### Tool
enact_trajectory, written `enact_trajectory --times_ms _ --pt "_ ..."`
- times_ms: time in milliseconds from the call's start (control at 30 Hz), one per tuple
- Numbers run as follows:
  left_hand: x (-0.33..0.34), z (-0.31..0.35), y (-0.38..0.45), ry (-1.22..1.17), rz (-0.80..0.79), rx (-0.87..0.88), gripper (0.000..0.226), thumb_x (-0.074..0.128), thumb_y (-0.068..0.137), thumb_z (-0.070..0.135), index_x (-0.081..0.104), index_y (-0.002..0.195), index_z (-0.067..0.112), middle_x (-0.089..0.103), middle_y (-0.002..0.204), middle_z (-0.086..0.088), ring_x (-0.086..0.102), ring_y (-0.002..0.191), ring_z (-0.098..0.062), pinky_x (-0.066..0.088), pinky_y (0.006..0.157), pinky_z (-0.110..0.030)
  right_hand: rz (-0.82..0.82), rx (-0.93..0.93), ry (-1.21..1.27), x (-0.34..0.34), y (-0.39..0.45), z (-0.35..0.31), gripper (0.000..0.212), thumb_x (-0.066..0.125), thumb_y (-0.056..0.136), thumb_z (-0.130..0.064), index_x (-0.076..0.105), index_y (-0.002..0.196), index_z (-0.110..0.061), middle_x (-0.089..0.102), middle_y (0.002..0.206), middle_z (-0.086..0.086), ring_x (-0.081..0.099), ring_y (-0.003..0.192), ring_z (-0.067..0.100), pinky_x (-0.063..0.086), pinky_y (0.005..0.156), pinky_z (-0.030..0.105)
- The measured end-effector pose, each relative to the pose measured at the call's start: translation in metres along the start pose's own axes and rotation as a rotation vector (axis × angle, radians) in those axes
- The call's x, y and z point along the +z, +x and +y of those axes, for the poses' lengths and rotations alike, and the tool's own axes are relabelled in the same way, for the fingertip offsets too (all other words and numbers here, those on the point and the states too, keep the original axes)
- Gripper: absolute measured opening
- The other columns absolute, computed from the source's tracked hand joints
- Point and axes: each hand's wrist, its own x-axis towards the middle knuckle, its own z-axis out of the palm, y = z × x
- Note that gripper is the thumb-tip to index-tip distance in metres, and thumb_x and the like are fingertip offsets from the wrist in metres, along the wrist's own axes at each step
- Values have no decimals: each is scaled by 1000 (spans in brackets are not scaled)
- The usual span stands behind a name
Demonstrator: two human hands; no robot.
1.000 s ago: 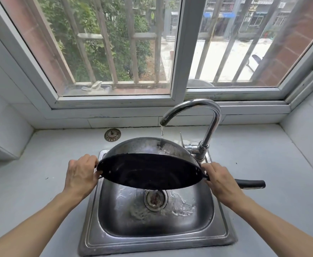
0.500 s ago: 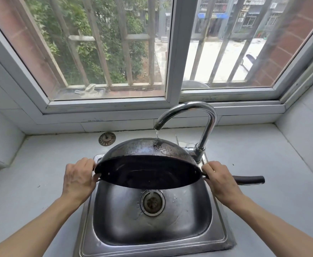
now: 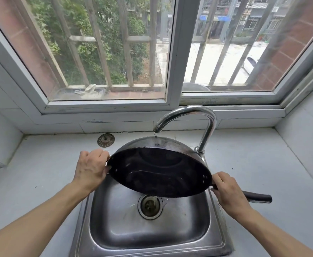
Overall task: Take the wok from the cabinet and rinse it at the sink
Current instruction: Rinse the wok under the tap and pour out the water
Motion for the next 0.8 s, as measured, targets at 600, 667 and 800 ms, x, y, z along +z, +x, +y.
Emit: enact_trajectory --times_ms 600,667,800 --pt "-16 34 62 56 -24 188 37 88 59 19 55 78 15 53 74 -1 55 66 -26 35 66 -38 -64 304 158 7 -50 3 43 78 71 1 53 95 -24 47 87 -12 50 76 13 48 68 34" --pt "-20 36 68 65 -20 210 37 87 59 19 55 77 16 53 74 -1 55 65 -26 34 66 -38 -77 321 171 8 -53 1 45 76 72 0 52 99 -27 47 87 -12 51 77 12 49 69 35" --pt "-21 38 69 80 -28 233 41 89 53 18 53 74 16 52 71 0 53 60 -24 36 63 -37 -81 336 194 11 -57 -2 45 77 72 0 50 96 -28 46 88 -14 52 77 11 49 68 34"
